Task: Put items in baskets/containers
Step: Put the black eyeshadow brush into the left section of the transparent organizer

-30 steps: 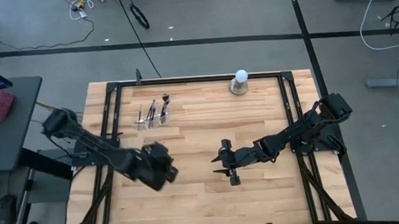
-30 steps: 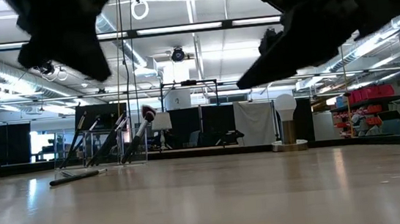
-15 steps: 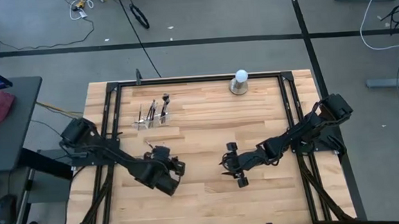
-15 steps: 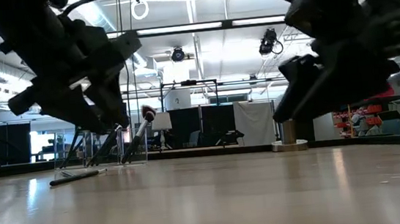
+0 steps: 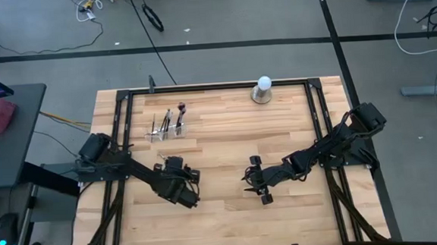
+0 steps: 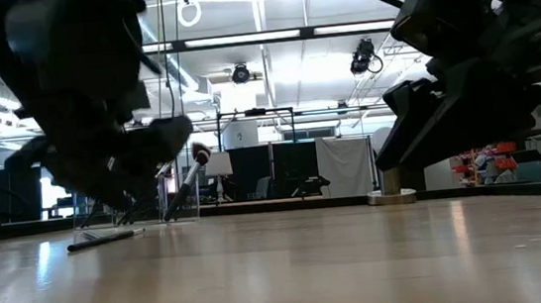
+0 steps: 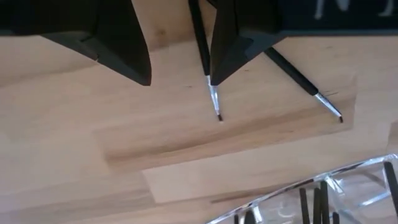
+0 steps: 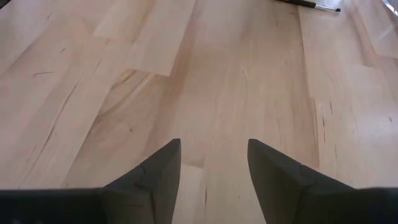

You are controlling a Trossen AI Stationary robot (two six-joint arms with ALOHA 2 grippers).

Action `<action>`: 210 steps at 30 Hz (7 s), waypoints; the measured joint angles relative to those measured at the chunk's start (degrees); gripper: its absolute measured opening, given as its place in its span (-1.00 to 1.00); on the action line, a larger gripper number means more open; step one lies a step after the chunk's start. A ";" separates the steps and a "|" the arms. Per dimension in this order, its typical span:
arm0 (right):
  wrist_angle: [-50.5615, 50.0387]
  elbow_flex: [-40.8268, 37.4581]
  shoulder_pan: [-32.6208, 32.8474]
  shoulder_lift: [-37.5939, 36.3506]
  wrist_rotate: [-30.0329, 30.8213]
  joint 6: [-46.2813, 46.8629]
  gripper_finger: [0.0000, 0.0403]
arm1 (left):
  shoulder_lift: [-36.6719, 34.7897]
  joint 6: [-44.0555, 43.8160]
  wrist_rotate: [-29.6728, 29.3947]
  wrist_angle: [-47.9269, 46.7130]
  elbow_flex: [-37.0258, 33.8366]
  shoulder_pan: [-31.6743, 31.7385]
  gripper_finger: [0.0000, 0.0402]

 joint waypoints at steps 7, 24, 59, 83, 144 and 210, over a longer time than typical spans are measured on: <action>0.33 0.00 0.09 -0.02 -0.02 -0.03 -0.07 | 5.01 -4.25 0.96 -0.45 -0.02 0.01 -0.17; 0.39 0.00 0.20 -0.02 -0.12 -0.06 -0.07 | 9.88 -8.75 -1.54 2.23 0.09 -3.17 -0.48; -22.91 -3.26 2.63 -26.55 -1.48 -0.43 -0.07 | 12.13 -4.25 -9.64 17.03 4.82 -8.98 -0.94; 26.22 -25.35 -1.78 -19.86 -10.06 3.17 -0.07 | 12.00 45.48 -25.62 31.04 21.75 -5.53 -0.94; 58.24 -21.88 -2.64 -6.34 -12.94 8.89 -0.97 | 11.74 87.18 -12.55 59.57 25.99 -1.72 -0.63; 17.98 -17.92 -3.17 -24.63 -8.58 0.39 -0.46 | -47.56 29.41 -39.16 -3.40 -24.97 9.45 -0.90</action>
